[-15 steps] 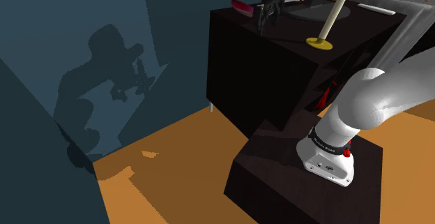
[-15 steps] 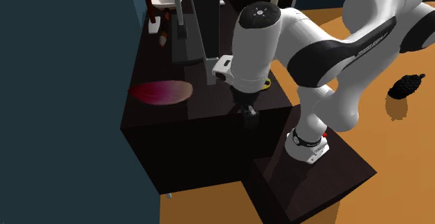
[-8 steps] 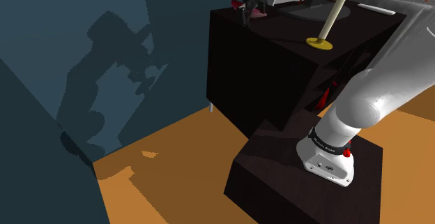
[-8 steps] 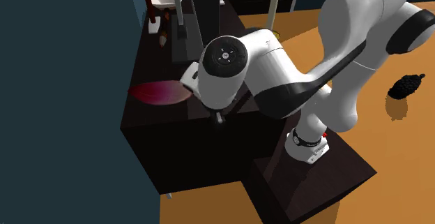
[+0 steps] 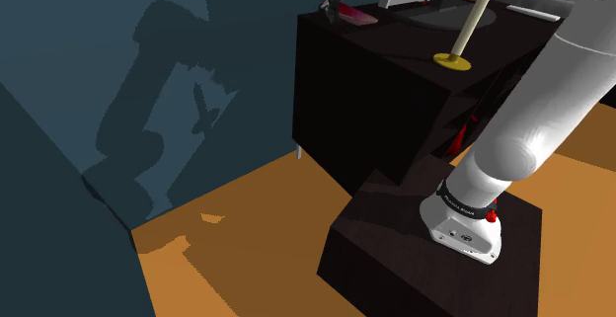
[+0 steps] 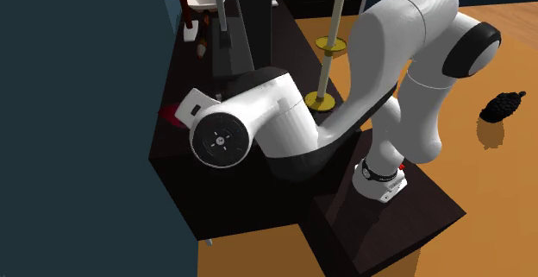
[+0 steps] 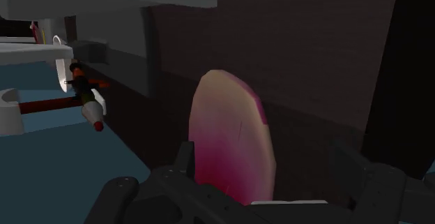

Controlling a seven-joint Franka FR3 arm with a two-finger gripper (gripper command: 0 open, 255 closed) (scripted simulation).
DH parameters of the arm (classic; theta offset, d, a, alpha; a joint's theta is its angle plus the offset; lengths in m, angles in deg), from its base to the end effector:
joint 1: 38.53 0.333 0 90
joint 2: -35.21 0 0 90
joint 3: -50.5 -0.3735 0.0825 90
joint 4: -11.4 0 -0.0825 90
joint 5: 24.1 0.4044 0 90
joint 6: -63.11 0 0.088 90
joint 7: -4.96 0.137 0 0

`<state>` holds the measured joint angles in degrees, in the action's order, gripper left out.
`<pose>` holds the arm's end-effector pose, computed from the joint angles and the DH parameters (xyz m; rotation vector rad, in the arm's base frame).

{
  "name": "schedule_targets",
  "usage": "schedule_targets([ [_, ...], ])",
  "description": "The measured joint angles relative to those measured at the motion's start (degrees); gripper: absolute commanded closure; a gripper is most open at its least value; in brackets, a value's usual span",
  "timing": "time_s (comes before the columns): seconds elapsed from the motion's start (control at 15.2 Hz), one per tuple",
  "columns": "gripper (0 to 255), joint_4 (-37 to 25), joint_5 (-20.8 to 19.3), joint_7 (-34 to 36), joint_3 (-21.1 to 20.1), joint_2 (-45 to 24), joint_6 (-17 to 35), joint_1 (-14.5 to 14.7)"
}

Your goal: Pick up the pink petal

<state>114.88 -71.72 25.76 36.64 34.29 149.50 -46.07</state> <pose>0.5618 -0.0445 0.5717 2.2583 -0.1907 -0.1129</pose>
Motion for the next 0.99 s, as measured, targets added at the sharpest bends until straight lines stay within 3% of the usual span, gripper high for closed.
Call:
schedule_targets([
  [0.2, 0, -3.9, -6.3, 1.5, -0.4, -4.6, -2.7, 0.8],
  [0.66, 0, -2.2, -7.6, 4.7, -0.3, -6.7, -1.0, 0.8],
  [0.73, 255, -1.8, -7.6, 4.9, -0.2, -6.7, -0.7, 0.8],
  [0.99, 255, -1.4, -7.6, 5.1, -0.2, -6.5, -0.4, 0.7],
])
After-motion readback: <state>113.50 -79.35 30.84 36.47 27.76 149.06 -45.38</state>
